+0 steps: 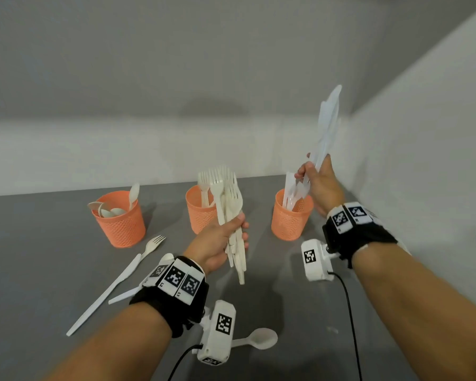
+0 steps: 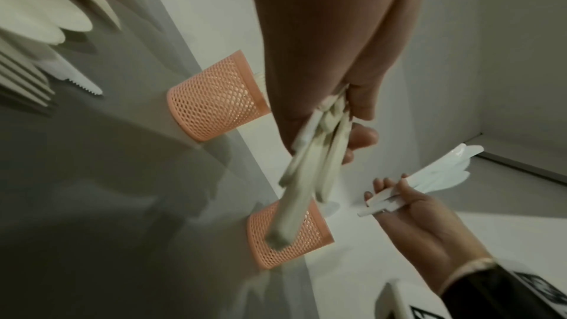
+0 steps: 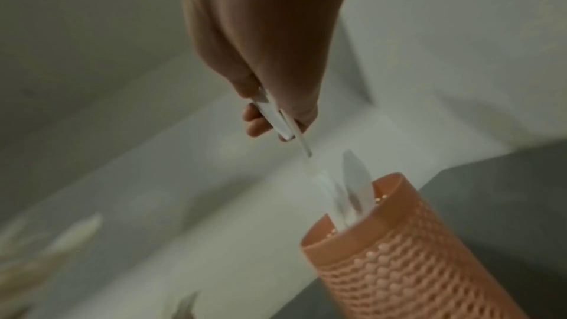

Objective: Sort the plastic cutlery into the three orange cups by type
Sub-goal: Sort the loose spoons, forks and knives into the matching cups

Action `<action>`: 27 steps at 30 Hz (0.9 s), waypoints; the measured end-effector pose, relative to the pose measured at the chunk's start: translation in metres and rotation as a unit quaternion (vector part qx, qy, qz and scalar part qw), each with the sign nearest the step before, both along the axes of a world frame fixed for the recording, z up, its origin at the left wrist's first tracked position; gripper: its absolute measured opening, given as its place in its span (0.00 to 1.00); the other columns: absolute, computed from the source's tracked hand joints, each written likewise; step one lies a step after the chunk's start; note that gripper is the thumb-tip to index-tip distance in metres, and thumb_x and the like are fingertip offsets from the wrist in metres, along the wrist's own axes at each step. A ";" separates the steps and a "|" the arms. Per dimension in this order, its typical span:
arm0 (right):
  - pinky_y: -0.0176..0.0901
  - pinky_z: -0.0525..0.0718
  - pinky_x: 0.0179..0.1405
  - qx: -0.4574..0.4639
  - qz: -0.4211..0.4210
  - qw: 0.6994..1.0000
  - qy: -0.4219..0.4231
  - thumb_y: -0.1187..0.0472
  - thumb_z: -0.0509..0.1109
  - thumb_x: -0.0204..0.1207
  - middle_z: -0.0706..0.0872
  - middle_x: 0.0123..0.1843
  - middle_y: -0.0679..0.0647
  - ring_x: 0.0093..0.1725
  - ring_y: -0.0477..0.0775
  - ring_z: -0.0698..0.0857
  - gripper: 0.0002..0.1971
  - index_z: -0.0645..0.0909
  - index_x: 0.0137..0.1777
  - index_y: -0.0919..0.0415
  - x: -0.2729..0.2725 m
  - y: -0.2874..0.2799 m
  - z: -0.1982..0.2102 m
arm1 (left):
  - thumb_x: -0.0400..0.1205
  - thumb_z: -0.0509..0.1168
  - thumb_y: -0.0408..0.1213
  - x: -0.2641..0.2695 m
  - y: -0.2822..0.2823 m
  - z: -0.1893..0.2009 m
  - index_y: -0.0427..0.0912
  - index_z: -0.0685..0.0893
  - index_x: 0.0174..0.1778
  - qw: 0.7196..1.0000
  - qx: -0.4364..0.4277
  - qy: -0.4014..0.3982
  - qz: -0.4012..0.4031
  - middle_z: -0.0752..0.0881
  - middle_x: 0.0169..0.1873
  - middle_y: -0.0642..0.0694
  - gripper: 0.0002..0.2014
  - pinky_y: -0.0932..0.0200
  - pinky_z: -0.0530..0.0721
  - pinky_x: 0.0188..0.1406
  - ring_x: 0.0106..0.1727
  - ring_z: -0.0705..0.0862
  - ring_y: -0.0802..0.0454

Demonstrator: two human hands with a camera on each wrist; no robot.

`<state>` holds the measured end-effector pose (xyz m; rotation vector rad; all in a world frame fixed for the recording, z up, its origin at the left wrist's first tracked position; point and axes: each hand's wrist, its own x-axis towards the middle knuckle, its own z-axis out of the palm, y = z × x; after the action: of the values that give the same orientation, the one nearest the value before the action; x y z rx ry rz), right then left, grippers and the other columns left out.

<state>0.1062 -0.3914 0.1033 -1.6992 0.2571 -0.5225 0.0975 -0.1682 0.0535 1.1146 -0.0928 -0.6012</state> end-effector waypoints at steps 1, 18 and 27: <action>0.57 0.79 0.62 -0.023 -0.014 1.000 0.011 0.61 0.54 0.82 0.81 0.38 0.47 0.45 0.53 0.81 0.04 0.67 0.54 0.53 0.007 -0.003 -0.003 | 0.82 0.62 0.35 0.000 0.000 0.001 0.42 0.78 0.46 1.000 0.002 -0.001 -0.009 0.82 0.29 0.49 0.01 0.60 0.84 0.27 0.23 0.80 0.57; 0.22 0.72 0.48 -0.286 0.062 0.950 -0.104 0.69 0.72 0.70 0.82 0.48 0.57 0.44 0.37 0.78 0.10 0.82 0.52 0.62 -0.015 0.057 -0.012 | 0.80 0.62 0.23 0.020 -0.001 0.000 0.37 0.77 0.51 0.995 -0.041 0.047 0.082 0.87 0.34 0.45 0.07 0.62 0.88 0.31 0.35 0.90 0.55; 0.45 0.75 0.39 -0.472 0.209 0.852 0.088 0.64 0.68 0.74 0.87 0.42 0.63 0.41 0.61 0.84 0.06 0.81 0.41 0.68 -0.042 0.113 -0.033 | 0.83 0.62 0.33 0.020 -0.005 0.006 0.41 0.77 0.35 0.992 -0.050 0.060 0.102 0.78 0.29 0.47 0.09 0.61 0.81 0.23 0.25 0.83 0.56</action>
<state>0.0642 -0.2786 0.0701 -2.6772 -0.3102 -0.1412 0.1173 -0.1732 0.0590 0.9749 0.0946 -0.4736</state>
